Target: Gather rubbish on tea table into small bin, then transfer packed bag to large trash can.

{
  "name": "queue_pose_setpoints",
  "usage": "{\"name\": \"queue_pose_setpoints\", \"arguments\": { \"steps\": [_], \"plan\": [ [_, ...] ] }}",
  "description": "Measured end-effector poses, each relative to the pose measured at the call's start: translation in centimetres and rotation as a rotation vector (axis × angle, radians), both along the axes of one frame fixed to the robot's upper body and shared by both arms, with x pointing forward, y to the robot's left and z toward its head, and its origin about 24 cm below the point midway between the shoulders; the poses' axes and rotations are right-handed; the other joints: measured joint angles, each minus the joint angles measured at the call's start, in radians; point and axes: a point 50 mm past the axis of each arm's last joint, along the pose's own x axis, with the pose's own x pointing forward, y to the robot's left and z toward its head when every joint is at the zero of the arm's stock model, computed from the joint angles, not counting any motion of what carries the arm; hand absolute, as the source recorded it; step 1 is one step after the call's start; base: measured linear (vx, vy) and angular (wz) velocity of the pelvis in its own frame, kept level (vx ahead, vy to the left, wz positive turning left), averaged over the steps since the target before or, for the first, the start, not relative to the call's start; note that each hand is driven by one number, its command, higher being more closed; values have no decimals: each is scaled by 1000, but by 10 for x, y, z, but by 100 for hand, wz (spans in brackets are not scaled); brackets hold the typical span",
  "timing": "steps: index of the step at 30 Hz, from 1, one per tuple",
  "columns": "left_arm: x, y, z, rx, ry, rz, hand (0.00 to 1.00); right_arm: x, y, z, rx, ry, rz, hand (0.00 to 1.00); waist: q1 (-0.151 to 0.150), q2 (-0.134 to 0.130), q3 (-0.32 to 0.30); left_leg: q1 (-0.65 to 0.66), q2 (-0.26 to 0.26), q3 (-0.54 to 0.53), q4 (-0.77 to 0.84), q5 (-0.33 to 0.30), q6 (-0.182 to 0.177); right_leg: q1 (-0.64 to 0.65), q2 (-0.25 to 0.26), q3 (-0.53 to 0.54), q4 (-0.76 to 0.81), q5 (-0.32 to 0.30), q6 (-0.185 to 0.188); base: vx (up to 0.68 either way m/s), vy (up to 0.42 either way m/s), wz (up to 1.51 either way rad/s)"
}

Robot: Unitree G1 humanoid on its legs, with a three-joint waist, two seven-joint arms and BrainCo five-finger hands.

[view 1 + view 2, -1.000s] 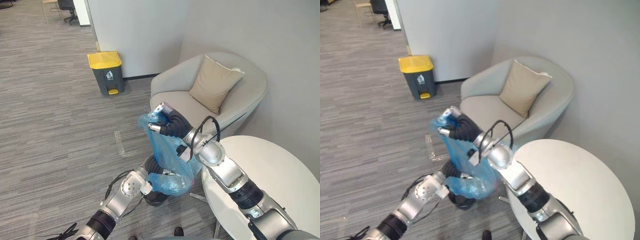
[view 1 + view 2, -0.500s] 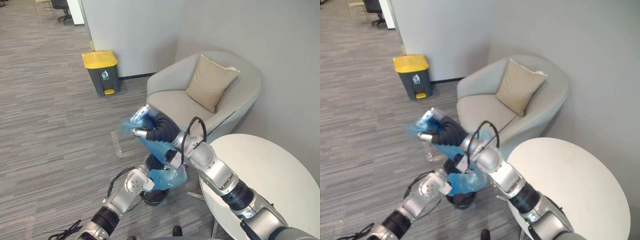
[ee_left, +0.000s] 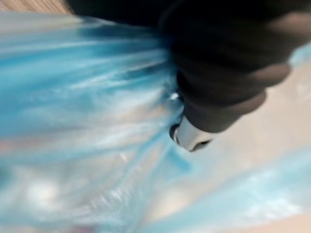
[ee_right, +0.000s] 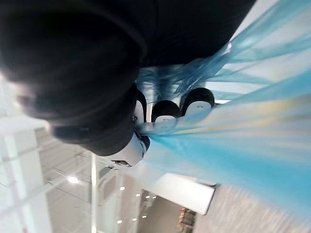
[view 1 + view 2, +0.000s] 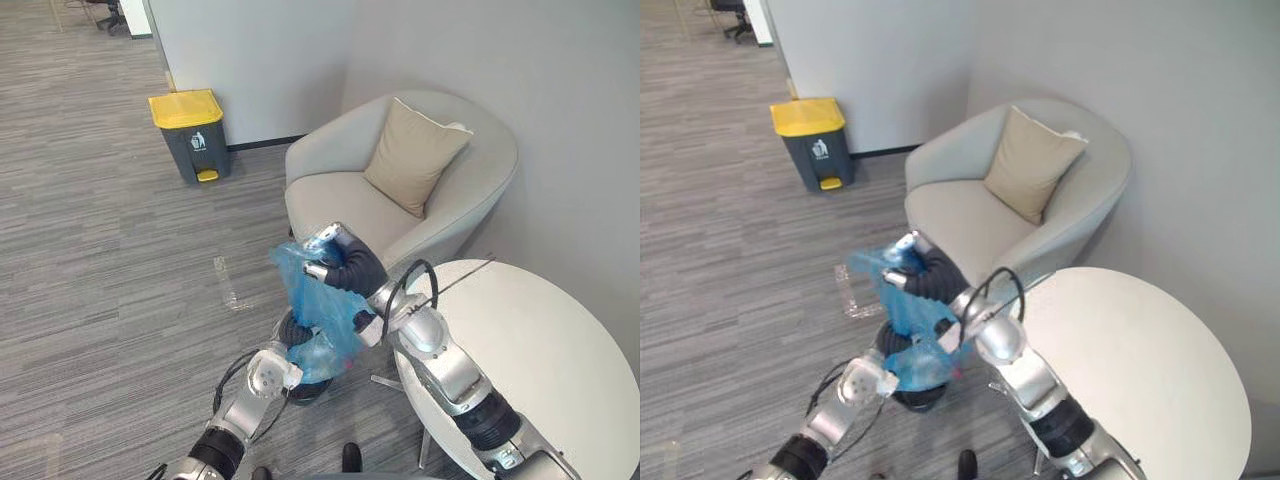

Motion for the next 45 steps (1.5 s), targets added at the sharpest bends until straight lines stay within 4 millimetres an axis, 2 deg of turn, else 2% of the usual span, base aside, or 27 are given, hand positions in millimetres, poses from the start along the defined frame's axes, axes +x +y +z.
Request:
{"name": "queue_pose_setpoints", "arguments": {
  "steps": [1, 6, 8, 14, 17, 21, 22, 26, 28, 34, 35, 38, 41, 45],
  "plan": [
    [-1, 0, 1, -3, -3, 3, 100, 0, -1, -1, -6, -1, -9, 0, 0, 0, 0, 0, 0, -1, 0, 0, 0, 1, 0, -1, 0, 0, 0, 4, -3, 8],
    [0, 14, 11, -38, -45, 69, 100, 1, -23, -30, -60, 84, -143, 0, 3, 0, 0, 1, -2, -11, 0, 0, 0, 10, -3, -11, -5, -2, 1, 6, -1, 5],
    [-1, 17, 13, -52, -49, 88, 100, 1, -26, -38, -112, 88, -176, 0, 3, 0, 0, 1, -2, -11, 0, 0, 0, 11, -3, -12, -7, -2, 1, 0, 0, 0],
    [-3, 23, 14, -70, -56, 126, 100, -1, -31, -45, -249, 30, -244, 0, 4, 1, 1, 0, -2, -19, 0, 0, 0, 15, -4, -21, -9, -2, 1, 5, -5, 4],
    [-5, 29, 13, -77, -52, 165, 100, -2, -42, -49, -325, -16, -323, 0, 6, 1, 2, 1, -2, -35, 0, 0, 1, 25, -6, -36, -10, -6, 3, 1, -6, 14],
    [-10, 36, 11, -83, -48, 207, 100, -6, -47, -55, -351, -15, -363, 0, 9, 4, 9, 1, -2, -38, 0, -1, 1, 27, -7, -40, -10, -8, 3, 1, -3, 3],
    [-11, 39, 10, -94, -45, 229, 100, -8, -51, -60, -338, 12, -391, 0, 12, 5, 15, 1, -2, -40, 0, -1, 1, 27, -7, -42, -10, -8, 3, 0, 0, 0],
    [-23, 52, 0, -130, 4, 322, 100, -13, -68, -101, -264, 256, -523, 0, 16, 5, 24, 0, -1, -42, 0, -2, 0, 27, -6, -45, -10, -11, 1, 1, -2, 1],
    [-33, 61, -12, -149, 56, 385, 100, -19, -80, -131, -213, 439, -592, 0, 16, 10, 31, -1, -4, -46, 1, -2, 0, 29, -7, -53, -10, -12, 3, 16, -4, 6],
    [-52, 85, -41, -168, 202, 522, 100, -31, -86, -172, -115, 701, -616, 0, 19, 13, 34, 0, -12, -57, 1, -2, 0, 36, -7, -67, -13, -14, 5, 5, -2, 7],
    [-58, 88, -48, -170, 236, 547, 100, -37, -88, -186, -108, 776, -623, 0, 19, 13, 34, 3, -14, -66, 1, -2, 0, 44, -10, -73, -16, -15, 7, -3, 0, 15],
    [-69, 90, -61, -161, 304, 565, 100, -50, -96, -210, -138, 900, -645, 0, 32, 16, 36, 3, -19, -71, 1, -2, 1, 49, -15, -81, -18, -16, 8, -5, 7, 9],
    [-81, 93, -74, -162, 379, 600, 100, -62, -99, -229, -175, 1000, -658, 0, 35, 22, 41, 7, -22, -78, 1, -1, 2, 57, -19, -87, -18, -18, 11, -8, 5, 7],
    [-95, 98, -87, -164, 456, 644, 100, -73, -104, -243, -194, 1080, -685, 0, 39, 23, 43, 15, -23, -79, 1, -1, 2, 64, -20, -87, -18, -20, 14, -1, 0, 1]
  ]
}}
